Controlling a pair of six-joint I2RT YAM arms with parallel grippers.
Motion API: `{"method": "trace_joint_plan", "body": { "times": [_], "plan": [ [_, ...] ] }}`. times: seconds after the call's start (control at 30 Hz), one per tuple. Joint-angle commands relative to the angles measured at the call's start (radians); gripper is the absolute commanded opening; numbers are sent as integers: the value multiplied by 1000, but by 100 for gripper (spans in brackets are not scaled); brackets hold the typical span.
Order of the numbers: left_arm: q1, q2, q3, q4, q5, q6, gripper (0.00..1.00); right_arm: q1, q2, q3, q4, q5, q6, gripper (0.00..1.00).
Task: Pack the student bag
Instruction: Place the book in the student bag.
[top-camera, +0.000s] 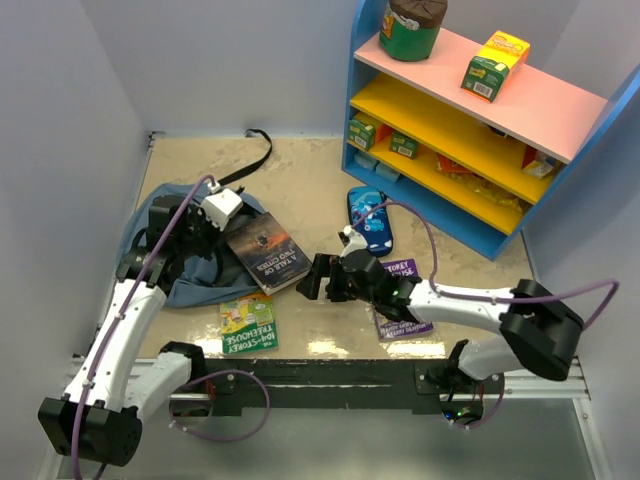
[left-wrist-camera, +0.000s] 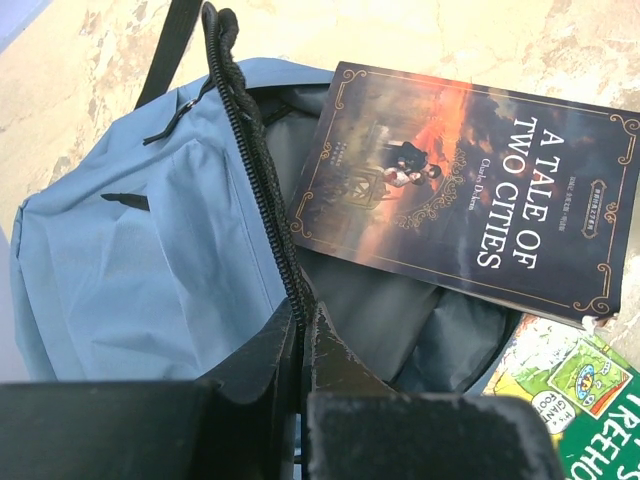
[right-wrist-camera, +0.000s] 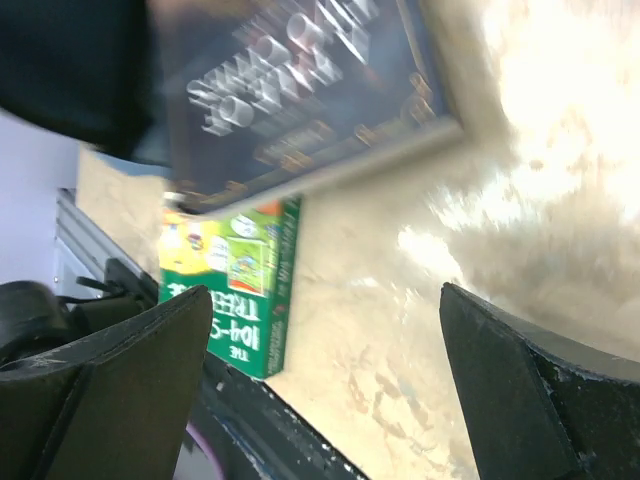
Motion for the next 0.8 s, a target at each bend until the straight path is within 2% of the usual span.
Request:
{"method": "trace_joint_plan", "body": {
  "times": [0.0, 0.1, 0.27, 0.3, 0.43, 0.6, 0.67, 0.73, 0.77],
  "plan": [
    [4, 1, 70, 66, 43, 18, 0, -18, 51, 53, 126, -92, 187, 99],
    [4, 3, 73, 63, 44, 14, 0, -39, 112, 57, 161, -92, 253, 99],
    [4, -16, 66, 57, 41, 22, 0, -102, 226, -25, 411, -144, 442, 98],
    [4, -17, 66, 55, 40, 23, 0, -110, 256, -32, 453, -164, 463, 95],
    [4, -31, 61, 48, 37, 32, 0, -118, 377, 60, 392, -161, 479, 94],
    [4, -31, 44, 52, 37, 40, 0, -128, 453, 103, 390, -153, 499, 91],
    [4, -30, 43, 54, 44, 38, 0, -141, 480, 111, 434, -137, 508, 88],
    [4, -22, 44, 55, 52, 38, 0, -148, 497, 123, 479, -121, 511, 78],
    [4, -19, 46, 54, 60, 38, 0, -150, 516, 131, 482, -120, 513, 65]
  ]
}}
